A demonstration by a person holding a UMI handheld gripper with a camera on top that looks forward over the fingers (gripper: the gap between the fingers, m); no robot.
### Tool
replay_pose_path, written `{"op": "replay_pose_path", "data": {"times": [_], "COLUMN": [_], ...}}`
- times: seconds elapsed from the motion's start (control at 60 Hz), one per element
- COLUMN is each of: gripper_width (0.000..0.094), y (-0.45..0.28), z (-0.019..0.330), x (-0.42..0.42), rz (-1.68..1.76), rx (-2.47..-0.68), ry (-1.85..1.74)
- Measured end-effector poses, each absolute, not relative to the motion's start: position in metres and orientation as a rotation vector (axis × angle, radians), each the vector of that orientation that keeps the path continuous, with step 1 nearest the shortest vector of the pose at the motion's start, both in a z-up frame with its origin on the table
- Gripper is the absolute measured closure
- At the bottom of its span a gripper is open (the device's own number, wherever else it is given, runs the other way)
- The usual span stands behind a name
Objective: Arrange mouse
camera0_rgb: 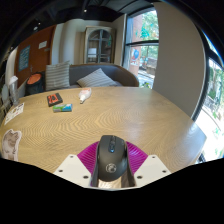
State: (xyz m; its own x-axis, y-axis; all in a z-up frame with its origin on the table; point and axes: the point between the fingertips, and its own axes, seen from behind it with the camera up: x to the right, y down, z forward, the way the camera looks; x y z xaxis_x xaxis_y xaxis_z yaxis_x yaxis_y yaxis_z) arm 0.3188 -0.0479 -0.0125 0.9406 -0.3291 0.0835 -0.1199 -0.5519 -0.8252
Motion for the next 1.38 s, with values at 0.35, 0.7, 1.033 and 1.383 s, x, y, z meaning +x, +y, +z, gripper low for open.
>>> {"op": "replay_pose_path", "data": {"times": [0.35,0.7,1.033,1.383], "gripper_width": [0.0563,0.0566,0.0377,0.0073], "y": [-0.041,-0.031,-0.035,-0.142], "z": [0.091,0.074,-0.004,0.051], "x": [0.212,-0.104,-0.126,-0.094], "rz": [-0.267,0.012,0.027,0.207], "rx": [-1.954,-1.975,-2.120,-1.986], "ry": [0.124,-0.143,-0.170,-0.249]}}
